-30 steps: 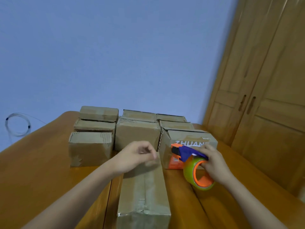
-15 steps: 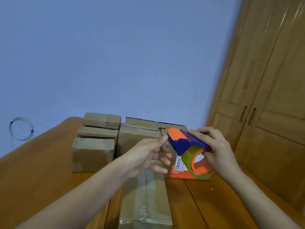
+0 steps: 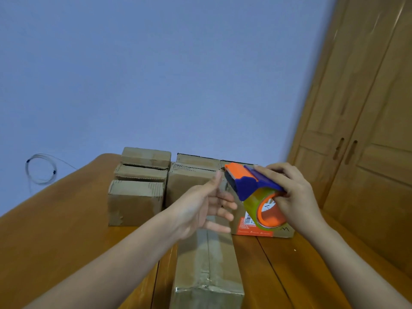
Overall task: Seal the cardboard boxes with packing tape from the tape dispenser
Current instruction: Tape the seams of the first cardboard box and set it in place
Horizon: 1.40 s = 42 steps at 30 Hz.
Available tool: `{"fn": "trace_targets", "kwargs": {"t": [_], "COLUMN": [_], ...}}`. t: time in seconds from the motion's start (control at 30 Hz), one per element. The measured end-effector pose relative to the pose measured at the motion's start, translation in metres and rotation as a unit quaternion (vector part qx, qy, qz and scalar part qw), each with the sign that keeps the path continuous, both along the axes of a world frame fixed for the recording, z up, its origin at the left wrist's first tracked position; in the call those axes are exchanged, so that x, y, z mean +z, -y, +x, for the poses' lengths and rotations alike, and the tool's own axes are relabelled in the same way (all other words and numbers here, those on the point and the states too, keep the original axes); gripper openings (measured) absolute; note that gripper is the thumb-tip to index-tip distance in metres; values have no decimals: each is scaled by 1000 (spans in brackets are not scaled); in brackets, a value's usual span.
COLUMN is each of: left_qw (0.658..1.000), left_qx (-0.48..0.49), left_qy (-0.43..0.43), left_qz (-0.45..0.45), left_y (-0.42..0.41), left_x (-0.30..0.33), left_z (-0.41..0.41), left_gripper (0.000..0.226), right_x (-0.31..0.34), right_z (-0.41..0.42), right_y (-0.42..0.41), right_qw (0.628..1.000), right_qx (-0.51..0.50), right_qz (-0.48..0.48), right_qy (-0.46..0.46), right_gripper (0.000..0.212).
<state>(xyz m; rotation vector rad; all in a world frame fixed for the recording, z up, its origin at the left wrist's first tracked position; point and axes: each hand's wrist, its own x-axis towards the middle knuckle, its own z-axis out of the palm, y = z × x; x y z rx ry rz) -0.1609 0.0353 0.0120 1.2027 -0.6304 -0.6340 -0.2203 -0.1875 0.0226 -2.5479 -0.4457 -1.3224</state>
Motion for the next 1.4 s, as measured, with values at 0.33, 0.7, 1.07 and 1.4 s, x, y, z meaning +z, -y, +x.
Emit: {"fn": "trace_targets", "kwargs": {"t": [0.33, 0.7, 1.07, 1.4], "left_qw": [993, 962, 955, 948], "left_qx": [53, 135, 137, 142], "left_qy": [72, 94, 93, 134], "left_qz": [72, 218, 245, 251], "left_y": [-5, -25, -73, -64], "left_x": [7, 10, -34, -45], "left_z": [25, 66, 89, 96], "left_gripper": [28, 31, 39, 39], "right_x": [6, 7, -31, -29], "right_z": [5, 21, 12, 18], "right_y": [1, 32, 81, 89], "right_qw": [982, 955, 943, 943], "right_qx": [-64, -106, -178, -174], "right_qz": [-171, -268, -270, -269], "right_qy": [-42, -70, -85, -96], "right_gripper": [87, 94, 93, 91]}}
